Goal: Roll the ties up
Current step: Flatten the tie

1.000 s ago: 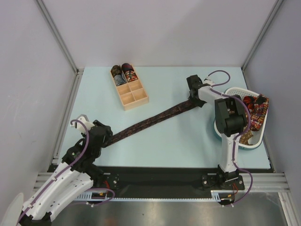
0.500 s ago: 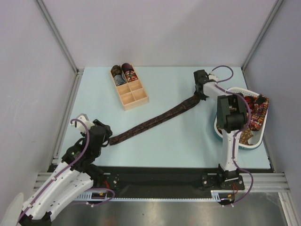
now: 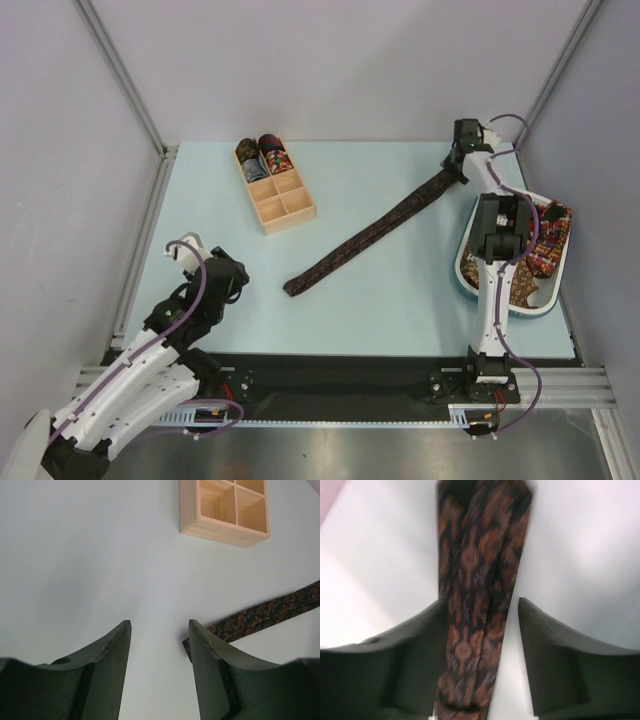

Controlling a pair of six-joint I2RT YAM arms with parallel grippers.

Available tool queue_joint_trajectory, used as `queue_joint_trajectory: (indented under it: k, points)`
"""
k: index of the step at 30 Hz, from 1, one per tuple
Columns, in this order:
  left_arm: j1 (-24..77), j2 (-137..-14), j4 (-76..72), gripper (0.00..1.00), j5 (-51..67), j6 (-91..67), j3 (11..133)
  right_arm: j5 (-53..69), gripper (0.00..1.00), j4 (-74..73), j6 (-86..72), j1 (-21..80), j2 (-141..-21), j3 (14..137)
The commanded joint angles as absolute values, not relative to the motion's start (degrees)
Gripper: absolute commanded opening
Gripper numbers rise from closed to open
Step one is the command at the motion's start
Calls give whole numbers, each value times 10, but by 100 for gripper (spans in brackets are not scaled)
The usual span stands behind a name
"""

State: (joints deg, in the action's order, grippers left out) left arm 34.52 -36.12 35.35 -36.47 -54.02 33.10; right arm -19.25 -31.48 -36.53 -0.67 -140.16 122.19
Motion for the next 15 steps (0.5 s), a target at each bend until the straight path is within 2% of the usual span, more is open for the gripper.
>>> queue_joint_trajectory:
  k: [1, 2, 3, 6, 11, 14, 15]
  points:
    - [340, -390, 307, 55, -339, -517, 328, -142, 68, -315, -330, -32, -1421, 1302]
    - [340, -395, 303, 55, -335, -514, 328, -140, 86, -323, -326, -33, -1422, 1316]
    - [340, -402, 298, 55, -333, -513, 327, -139, 89, -326, -323, -33, -1418, 1320]
    - [340, -411, 273, 55, -313, -498, 322, -122, 90, -297, -314, -26, -1369, 1269]
    - [340, -403, 201, 56, -239, -429, 300, -87, 91, -172, -248, 19, -1212, 1063]
    - [340, -403, 158, 62, -202, -409, 284, -45, 92, -122, -229, 40, -1129, 958]
    - [340, -408, 142, 69, -197, -405, 281, -18, 92, -112, -225, 55, -1109, 933]
